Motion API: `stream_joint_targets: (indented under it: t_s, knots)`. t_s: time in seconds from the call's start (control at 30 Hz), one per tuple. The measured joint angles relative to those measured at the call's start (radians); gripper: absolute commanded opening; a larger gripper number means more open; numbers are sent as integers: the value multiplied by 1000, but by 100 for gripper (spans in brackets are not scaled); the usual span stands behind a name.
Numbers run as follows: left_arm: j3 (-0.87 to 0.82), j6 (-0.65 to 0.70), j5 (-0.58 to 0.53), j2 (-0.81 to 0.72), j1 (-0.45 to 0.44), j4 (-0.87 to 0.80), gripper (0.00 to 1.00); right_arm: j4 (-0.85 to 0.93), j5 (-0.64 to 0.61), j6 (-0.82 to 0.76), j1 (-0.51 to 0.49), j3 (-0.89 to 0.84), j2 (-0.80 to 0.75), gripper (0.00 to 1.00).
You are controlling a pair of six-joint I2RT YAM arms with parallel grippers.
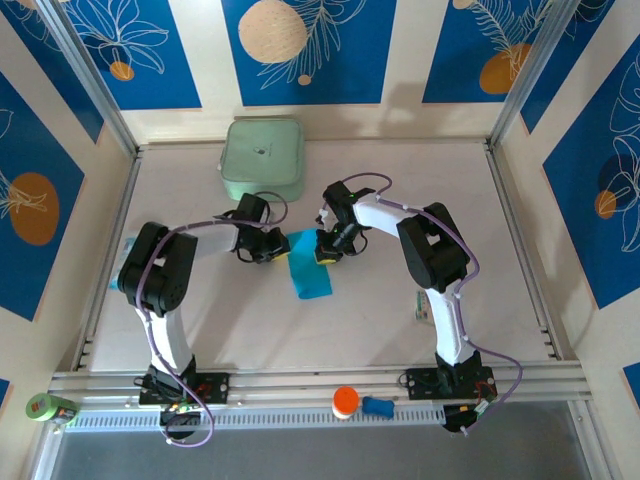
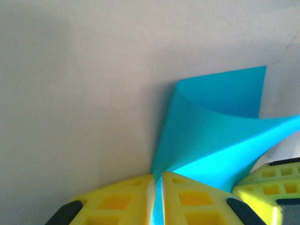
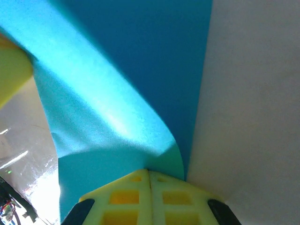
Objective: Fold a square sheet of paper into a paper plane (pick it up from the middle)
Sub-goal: First fold the square sheet of paper in half at the center of the table.
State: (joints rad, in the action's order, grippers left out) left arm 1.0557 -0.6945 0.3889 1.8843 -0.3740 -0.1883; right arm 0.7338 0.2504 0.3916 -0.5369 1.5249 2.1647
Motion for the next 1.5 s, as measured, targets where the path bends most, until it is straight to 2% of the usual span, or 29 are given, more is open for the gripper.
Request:
stream_joint_targets:
  t_s: [0.2,0.4,0.67,0.93,1.3,1.5]
  knots:
    - [-3,19,13,-31,14,-3,17,0,0,0,0,0,0,1]
    - [-14,-27,63,-71,-27,112,17,0,-3,0,-2,0,0,1]
    - [27,-54,69,35,-64,122,17,10,-4,-7,-2,7,5,1]
    - [71,-10,64,82,-28,76,17,15,-5,-8,-2,11,7,1]
    - [86,73,48,59,83,0,18,42,-49,-26,-17,33,12,0]
    - [-3,-5,94,-48,77,124,18,61,-64,-30,-23,48,20,0]
